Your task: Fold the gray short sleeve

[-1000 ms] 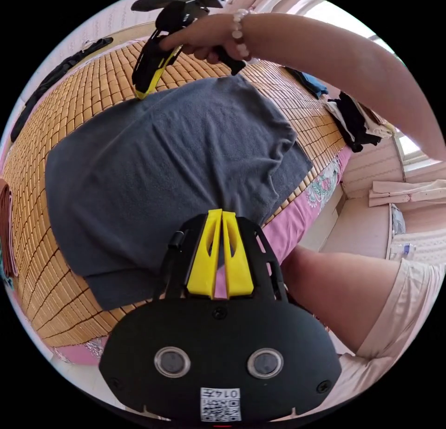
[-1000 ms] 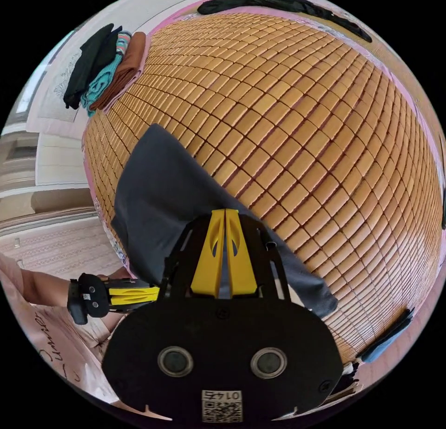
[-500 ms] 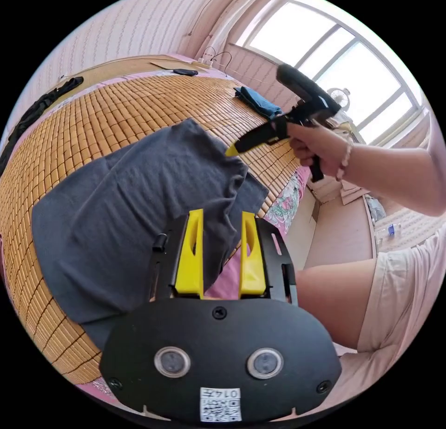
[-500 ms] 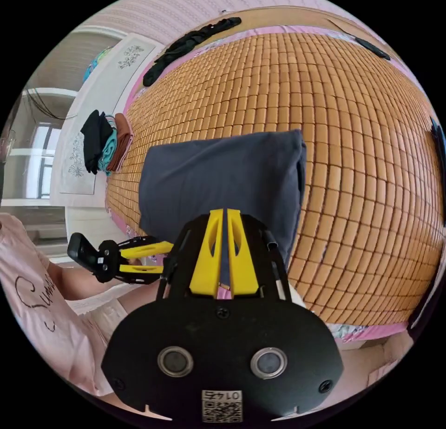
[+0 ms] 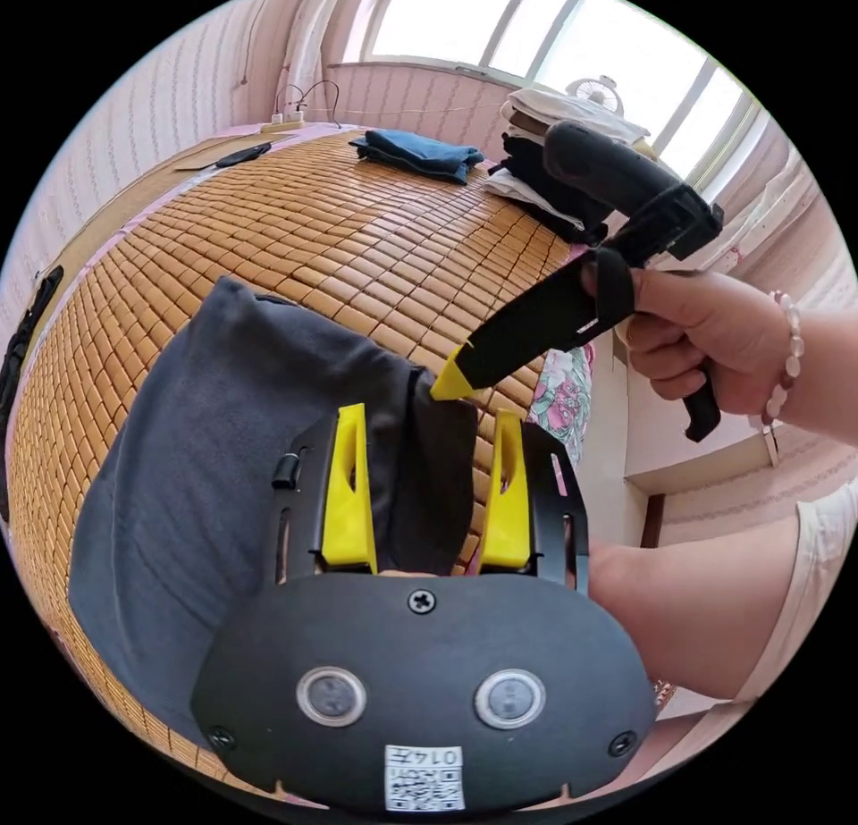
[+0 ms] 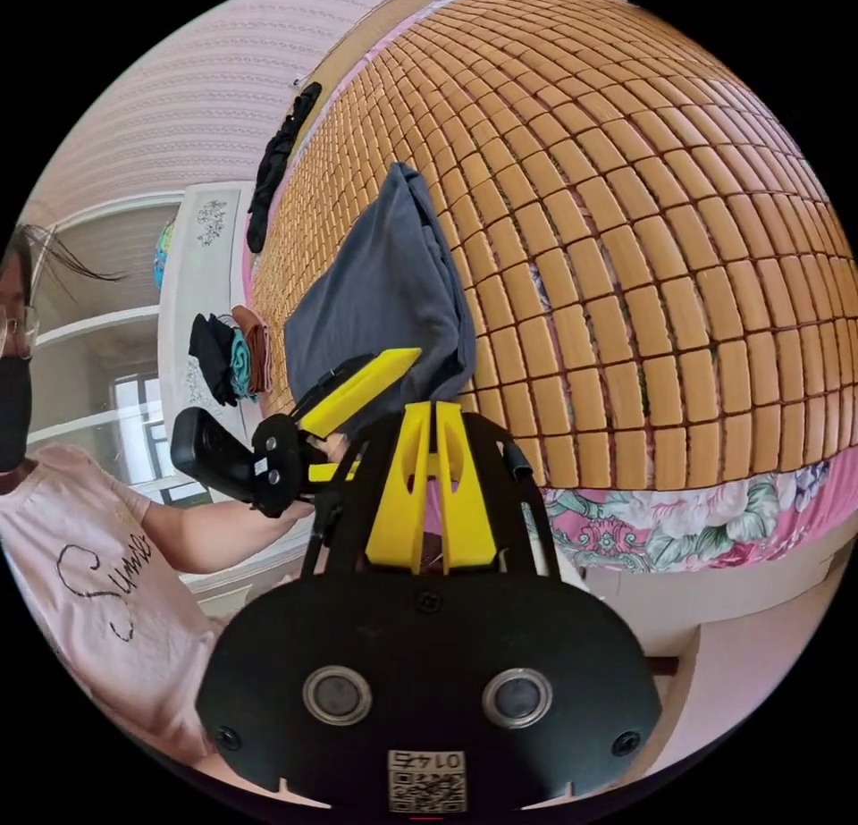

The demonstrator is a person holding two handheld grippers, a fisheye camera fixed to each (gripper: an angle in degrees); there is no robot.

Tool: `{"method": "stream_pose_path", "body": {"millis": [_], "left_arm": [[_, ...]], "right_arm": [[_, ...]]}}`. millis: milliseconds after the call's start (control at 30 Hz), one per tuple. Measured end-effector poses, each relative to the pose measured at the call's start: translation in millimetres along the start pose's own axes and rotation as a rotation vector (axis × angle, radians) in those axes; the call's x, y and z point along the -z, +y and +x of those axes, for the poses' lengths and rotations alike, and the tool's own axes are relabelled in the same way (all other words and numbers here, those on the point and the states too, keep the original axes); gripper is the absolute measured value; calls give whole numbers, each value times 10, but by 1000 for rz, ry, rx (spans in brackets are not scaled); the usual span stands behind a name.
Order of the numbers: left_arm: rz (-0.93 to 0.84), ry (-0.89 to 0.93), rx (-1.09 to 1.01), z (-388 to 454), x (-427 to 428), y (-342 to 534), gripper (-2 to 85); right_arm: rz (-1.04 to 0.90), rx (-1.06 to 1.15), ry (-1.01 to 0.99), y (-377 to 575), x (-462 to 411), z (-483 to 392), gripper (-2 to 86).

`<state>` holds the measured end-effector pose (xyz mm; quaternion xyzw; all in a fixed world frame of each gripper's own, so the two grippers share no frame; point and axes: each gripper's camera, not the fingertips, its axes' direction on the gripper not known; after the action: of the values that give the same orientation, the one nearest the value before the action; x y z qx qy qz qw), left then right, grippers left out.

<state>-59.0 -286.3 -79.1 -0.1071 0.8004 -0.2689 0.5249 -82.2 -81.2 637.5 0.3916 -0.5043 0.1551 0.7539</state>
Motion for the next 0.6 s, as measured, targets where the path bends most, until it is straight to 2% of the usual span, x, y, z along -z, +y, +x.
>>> {"method": "stream_pose_path", "body": {"millis": [67, 100, 133, 200, 267, 333, 467, 533, 600], "left_arm": [[-24, -6, -13, 41, -51, -82, 155], [-41, -19, 7, 39, -76, -122, 110], [-58, -67, 46, 18, -75, -150, 43], [-64, -117, 99, -12, -24, -180, 14], [-41, -58, 99, -1, 15, -179, 3], [-46, -79, 63, 91, 57, -158, -3], [-40, -74, 36, 212, 170, -81, -6], [-43, -8, 46, 253, 265, -32, -7], [-36, 47, 43, 302, 342, 16, -7]], "right_arm": [[11, 45, -94, -17, -8, 31, 14], [-2, 93, -153, -33, -29, 47, 16], [-9, 124, -174, -32, -37, 93, 21], [48, 78, -137, 22, 21, 281, 54], [129, -63, -105, 93, 84, 584, 121], [168, -157, -158, 89, 5, 867, 159], [137, -139, -322, -31, -389, 1055, 152], [164, -159, -444, -27, -540, 1233, 141], [225, -169, -482, -5, -530, 1351, 134]]}}
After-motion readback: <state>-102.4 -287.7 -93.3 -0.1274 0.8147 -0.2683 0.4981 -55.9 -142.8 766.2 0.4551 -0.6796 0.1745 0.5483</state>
